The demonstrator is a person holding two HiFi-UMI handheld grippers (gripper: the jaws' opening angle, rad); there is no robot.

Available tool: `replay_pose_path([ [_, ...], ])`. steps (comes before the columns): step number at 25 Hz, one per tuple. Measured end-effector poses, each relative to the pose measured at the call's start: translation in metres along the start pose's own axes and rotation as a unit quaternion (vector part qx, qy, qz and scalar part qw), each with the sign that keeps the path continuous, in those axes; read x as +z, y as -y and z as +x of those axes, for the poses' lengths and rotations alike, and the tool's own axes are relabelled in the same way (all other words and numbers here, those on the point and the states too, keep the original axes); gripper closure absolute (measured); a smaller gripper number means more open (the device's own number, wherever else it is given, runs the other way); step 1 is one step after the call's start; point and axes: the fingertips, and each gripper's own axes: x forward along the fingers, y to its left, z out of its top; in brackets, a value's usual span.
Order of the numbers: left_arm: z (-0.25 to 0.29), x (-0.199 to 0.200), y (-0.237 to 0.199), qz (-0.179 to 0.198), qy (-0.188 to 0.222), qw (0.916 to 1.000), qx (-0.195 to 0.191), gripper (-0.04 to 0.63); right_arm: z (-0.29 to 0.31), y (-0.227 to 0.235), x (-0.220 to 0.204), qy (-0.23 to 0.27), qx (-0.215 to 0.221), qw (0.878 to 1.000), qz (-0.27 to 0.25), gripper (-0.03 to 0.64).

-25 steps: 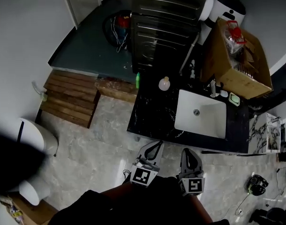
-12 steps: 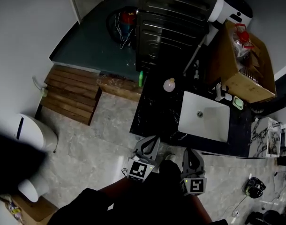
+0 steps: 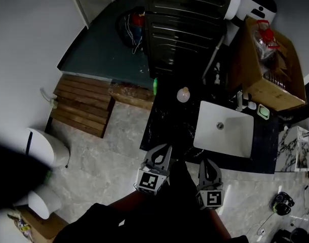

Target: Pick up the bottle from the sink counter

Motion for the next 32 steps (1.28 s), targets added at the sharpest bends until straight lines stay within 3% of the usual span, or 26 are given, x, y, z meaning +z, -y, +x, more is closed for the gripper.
replay_pose_path([
  [5, 0.039, 0.001, -0.011, -0.031, -0.010, 0.9993, 0.020, 0.580, 0.033, 0.037, 0.003, 0.001, -0.001, 1.000, 0.016, 0.577],
  [17, 0.143, -0.001, -0.041, -0.026, -0.017, 0.9973, 0.066, 0.578, 0.114, 0.093, 0.009, -0.008, 0.050, 0.998, 0.043, 0.577],
  [26, 0.195, -0.022, -0.058, -0.027, -0.055, 0.9951, 0.078, 0.578, 0.155, 0.102, -0.006, -0.030, 0.080, 0.994, 0.073, 0.577],
  [32, 0.221, -0.037, -0.068, -0.029, -0.069, 0.9940, 0.080, 0.578, 0.181, 0.113, -0.001, -0.034, 0.086, 0.994, 0.061, 0.577],
])
